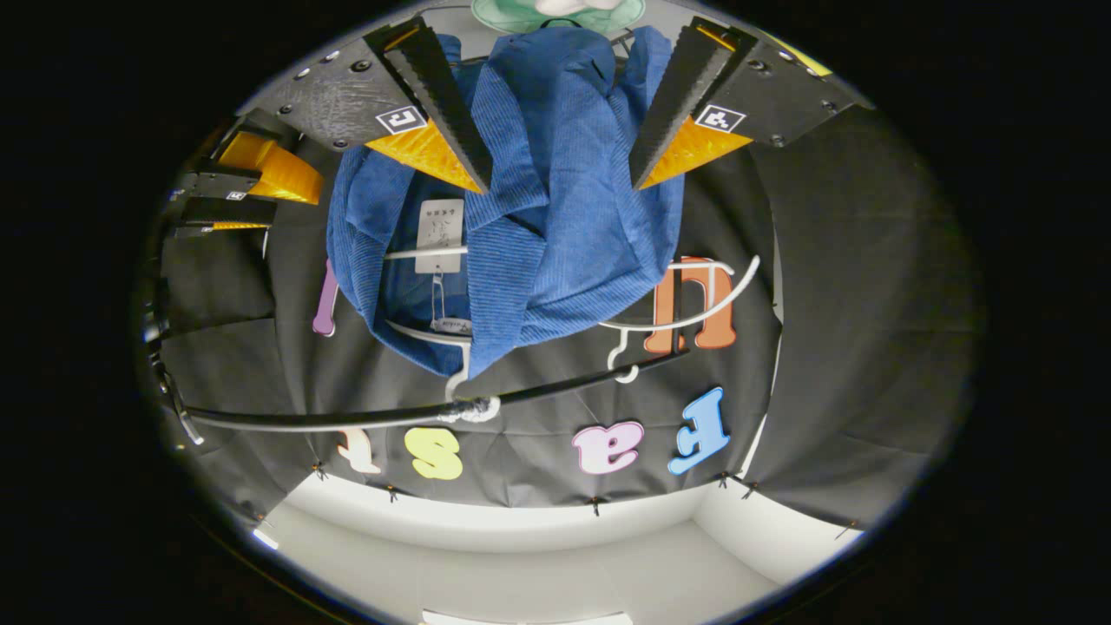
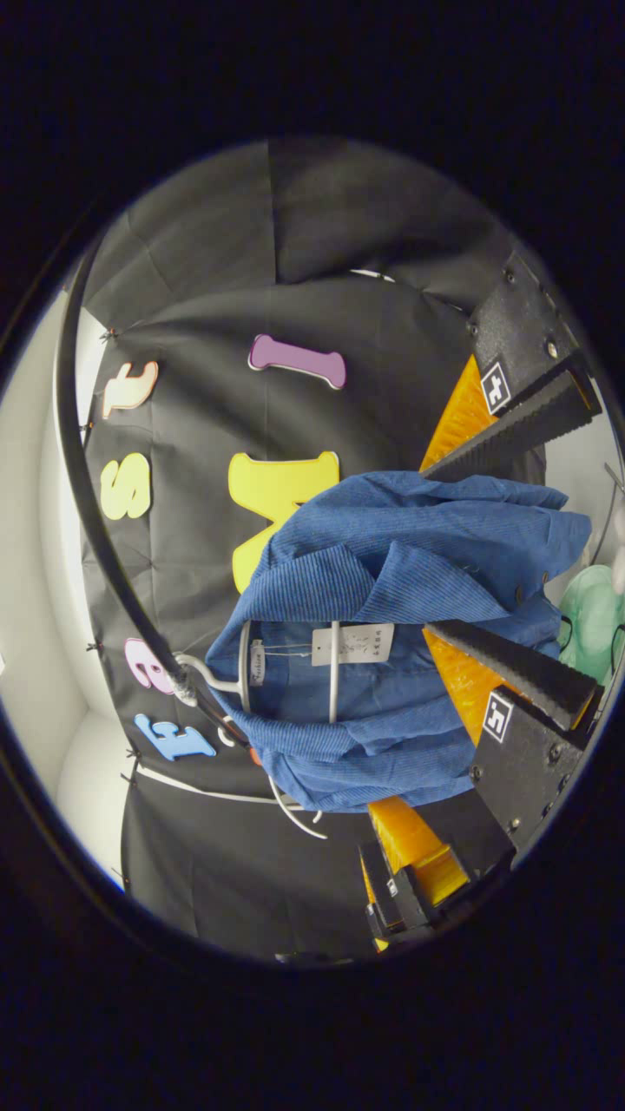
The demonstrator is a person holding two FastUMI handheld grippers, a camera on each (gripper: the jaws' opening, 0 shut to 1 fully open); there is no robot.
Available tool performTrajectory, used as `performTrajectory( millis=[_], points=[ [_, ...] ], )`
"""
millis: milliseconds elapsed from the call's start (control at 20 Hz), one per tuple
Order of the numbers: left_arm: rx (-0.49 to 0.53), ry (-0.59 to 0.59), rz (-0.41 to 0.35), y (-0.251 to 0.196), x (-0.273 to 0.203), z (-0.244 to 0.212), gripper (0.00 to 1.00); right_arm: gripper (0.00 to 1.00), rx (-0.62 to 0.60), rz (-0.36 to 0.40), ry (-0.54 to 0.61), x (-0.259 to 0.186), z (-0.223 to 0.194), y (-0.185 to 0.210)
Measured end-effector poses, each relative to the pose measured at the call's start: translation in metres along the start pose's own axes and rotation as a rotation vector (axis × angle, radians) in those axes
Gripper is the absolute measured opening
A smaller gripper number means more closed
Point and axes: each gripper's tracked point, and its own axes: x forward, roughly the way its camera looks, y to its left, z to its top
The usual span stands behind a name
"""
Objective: Grasp the clothes on the hanger with both hands and then place them into the laundry hamper below.
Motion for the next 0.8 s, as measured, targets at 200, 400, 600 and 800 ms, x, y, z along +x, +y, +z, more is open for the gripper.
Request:
performTrajectory(
  millis=[200, 400, 600, 800],
  points=[
    [0.018, 0.005, 0.021, -0.010, 0.031, -0.012, 1.00, 1.00, -0.022, 0.050, -0.002, 0.033, 0.004, 0.012],
    [0.021, 0.010, 0.065, -0.009, 0.056, -0.022, 0.95, 0.99, -0.026, 0.084, 0.000, 0.061, 0.008, 0.017],
    [0.014, 0.019, 0.072, -0.014, 0.071, -0.027, 1.00, 0.96, -0.014, 0.107, 0.029, 0.078, 0.003, 0.021],
    [0.022, 0.021, 0.080, -0.022, 0.086, -0.028, 0.87, 0.79, -0.016, 0.138, 0.049, 0.091, -0.002, 0.031]
  ],
)
